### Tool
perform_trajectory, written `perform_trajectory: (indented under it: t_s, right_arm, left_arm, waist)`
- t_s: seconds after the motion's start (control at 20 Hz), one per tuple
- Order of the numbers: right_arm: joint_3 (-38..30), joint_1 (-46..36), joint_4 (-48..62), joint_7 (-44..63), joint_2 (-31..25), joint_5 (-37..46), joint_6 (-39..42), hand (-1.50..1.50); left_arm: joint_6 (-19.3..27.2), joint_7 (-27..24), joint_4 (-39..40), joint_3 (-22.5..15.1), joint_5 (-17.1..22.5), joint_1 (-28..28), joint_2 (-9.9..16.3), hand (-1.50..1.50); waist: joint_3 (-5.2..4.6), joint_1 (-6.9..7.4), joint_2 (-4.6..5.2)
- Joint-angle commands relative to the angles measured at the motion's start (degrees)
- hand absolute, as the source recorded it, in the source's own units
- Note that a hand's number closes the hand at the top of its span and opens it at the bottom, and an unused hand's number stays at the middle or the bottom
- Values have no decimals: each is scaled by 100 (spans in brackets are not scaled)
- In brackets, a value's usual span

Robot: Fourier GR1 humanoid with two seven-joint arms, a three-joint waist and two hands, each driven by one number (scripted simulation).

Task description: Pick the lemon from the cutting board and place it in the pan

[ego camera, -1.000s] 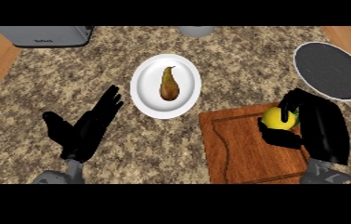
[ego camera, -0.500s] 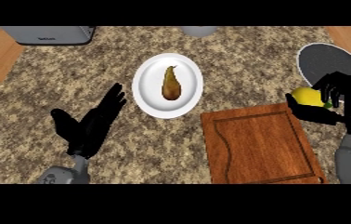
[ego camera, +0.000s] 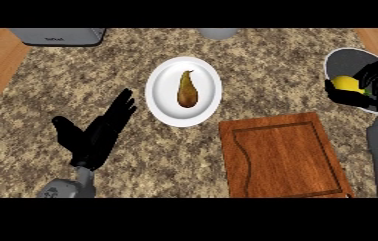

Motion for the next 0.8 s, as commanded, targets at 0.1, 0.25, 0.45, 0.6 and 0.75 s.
perform_trajectory:
  t_s: [0.1, 0.25, 0.45, 0.6, 0.75]
  right_arm:
    - [-602, -925, 1856, -634, -433, 28, -1422, 150]
    - [-1049, -1146, 2695, -1234, -840, -378, -1635, 150]
    - [-1400, -1256, 3495, -1996, -1169, -710, -1771, 150]
    - [-1519, -1502, 3878, -1987, -1559, -728, -1615, 150]
    - [-1596, -1596, 4153, -2260, -1612, -755, -1848, 150]
  left_arm:
    - [1, 139, -87, 80, -37, -229, -8, 0]
    - [183, 118, -131, -268, -258, -64, -303, 0]
    - [18, 234, -216, -33, -65, -197, -126, 0]
    - [-110, -125, 151, -139, -141, -137, -260, 0]
    - [-180, -135, 226, -185, -206, -147, -220, 0]
  waist:
    - [8, 81, 34]
    - [19, 136, 55]
    - [30, 200, 87]
    - [38, 284, 163]
    - [39, 307, 172]
